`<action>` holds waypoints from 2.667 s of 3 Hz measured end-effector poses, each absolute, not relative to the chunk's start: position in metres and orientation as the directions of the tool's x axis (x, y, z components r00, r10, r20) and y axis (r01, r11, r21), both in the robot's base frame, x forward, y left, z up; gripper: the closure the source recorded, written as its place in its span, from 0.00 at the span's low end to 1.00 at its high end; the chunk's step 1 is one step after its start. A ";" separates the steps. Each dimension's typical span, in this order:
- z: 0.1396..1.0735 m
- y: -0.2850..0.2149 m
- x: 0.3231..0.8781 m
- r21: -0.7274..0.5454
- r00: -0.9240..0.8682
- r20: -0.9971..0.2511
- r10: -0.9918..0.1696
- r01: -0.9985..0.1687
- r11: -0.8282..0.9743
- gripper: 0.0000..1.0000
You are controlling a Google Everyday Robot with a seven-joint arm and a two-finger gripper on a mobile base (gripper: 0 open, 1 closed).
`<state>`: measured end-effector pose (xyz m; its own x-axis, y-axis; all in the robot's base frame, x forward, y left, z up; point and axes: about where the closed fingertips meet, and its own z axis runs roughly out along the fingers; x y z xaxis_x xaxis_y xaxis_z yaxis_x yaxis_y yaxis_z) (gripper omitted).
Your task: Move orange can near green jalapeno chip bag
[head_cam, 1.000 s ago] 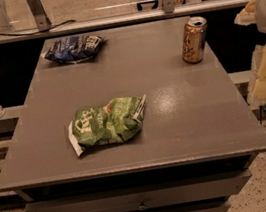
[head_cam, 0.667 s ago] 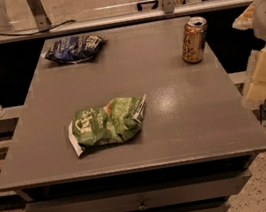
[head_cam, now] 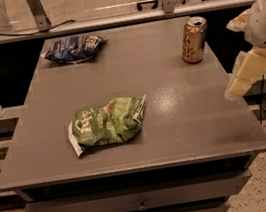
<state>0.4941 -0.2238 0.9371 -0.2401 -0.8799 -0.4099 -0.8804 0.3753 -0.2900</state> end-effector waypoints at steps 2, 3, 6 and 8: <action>0.919 -0.236 0.564 -0.403 -0.200 -0.498 -0.844 -0.808 0.430 0.00; 0.917 -0.240 0.591 -0.457 -0.207 -0.508 -0.836 -0.758 0.465 0.00; 0.905 -0.262 0.611 -0.394 -0.245 -0.631 -0.736 -0.716 0.576 0.00; 0.891 -0.291 0.657 -0.327 -0.284 -0.764 -0.579 -0.604 0.727 0.00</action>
Offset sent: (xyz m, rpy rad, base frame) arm 0.1137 -0.0236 -0.0218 0.1041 -0.2895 -0.0737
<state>0.6574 -0.2911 0.8914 -0.2839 -0.5791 -0.7642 -0.6039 0.7271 -0.3266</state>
